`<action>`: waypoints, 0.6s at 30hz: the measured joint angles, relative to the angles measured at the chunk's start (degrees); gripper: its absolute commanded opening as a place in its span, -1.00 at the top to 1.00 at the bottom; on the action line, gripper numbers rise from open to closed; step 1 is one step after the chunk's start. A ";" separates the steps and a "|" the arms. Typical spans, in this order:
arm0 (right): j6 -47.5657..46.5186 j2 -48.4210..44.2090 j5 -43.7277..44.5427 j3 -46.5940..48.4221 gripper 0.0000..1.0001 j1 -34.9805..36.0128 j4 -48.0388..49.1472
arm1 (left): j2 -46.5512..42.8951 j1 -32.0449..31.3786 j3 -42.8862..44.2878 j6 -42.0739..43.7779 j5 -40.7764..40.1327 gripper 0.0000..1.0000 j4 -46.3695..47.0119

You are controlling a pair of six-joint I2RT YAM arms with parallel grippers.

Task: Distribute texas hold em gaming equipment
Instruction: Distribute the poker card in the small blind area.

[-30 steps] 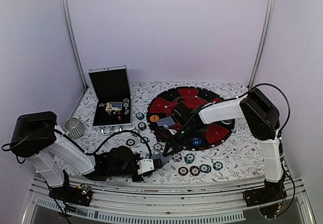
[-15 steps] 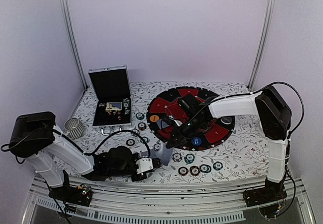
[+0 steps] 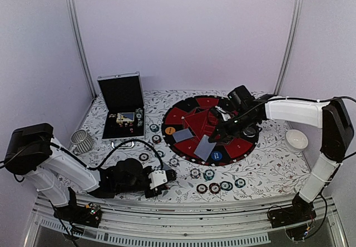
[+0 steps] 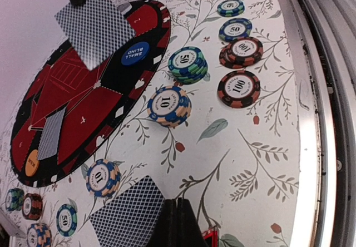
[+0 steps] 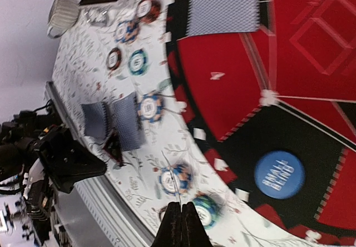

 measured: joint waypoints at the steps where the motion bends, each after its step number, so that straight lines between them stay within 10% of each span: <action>1: 0.17 -1.92 1.40 -1.57 0.95 -1.62 0.26 | -0.02 0.00 -0.04 -0.11 0.02 1.00 0.00; 18: 2.29 -9.42 11.82 -16.41 0.95 -15.04 6.60 | -0.90 0.02 -0.59 -0.94 0.33 1.00 0.00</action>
